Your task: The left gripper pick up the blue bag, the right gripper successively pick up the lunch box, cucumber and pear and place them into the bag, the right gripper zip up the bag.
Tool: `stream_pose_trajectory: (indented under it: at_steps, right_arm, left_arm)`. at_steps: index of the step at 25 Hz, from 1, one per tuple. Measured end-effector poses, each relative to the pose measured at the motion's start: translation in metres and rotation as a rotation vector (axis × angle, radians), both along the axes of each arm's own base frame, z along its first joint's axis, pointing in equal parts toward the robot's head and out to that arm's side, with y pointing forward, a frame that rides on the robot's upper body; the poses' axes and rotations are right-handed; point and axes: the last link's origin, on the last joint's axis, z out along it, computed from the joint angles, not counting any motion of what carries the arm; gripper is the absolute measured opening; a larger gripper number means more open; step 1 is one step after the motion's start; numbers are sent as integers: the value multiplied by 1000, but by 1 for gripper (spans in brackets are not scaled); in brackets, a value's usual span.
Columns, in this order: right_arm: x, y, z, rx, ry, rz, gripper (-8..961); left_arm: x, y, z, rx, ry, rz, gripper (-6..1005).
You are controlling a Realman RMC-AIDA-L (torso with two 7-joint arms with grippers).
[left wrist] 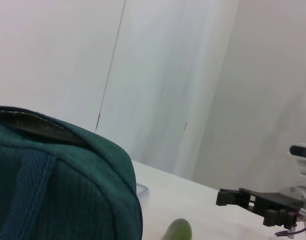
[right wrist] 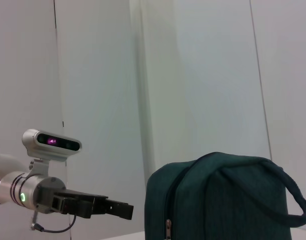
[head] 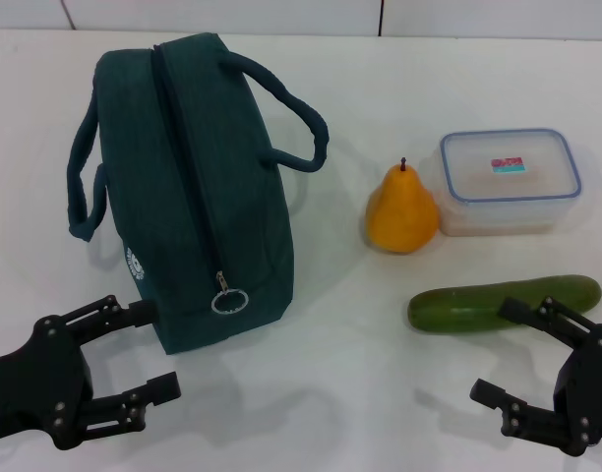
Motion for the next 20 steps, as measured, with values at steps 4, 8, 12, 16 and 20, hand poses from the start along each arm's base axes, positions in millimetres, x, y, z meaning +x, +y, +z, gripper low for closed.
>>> stream_pose_trajectory:
  at_steps: [4, 8, 12, 16, 20]
  right_arm:
    - [0, 0, 0, 0, 0, 0, 856]
    - [0, 0, 0, 0, 0, 0, 857]
    - [0, 0, 0, 0, 0, 0, 857]
    - [0, 0, 0, 1, 0, 0, 857]
    - [0, 0, 0, -1, 3, -1, 856]
  left_arm:
    - [1, 0, -1, -2, -6, -1, 848]
    - [0, 0, -2, -1, -5, -1, 848]
    - [0, 0, -2, -8, -8, 7, 848]
    - [0, 3, 3, -74, -67, 110, 848]
    - [-3, 19, 17, -209, -143, 300, 847]
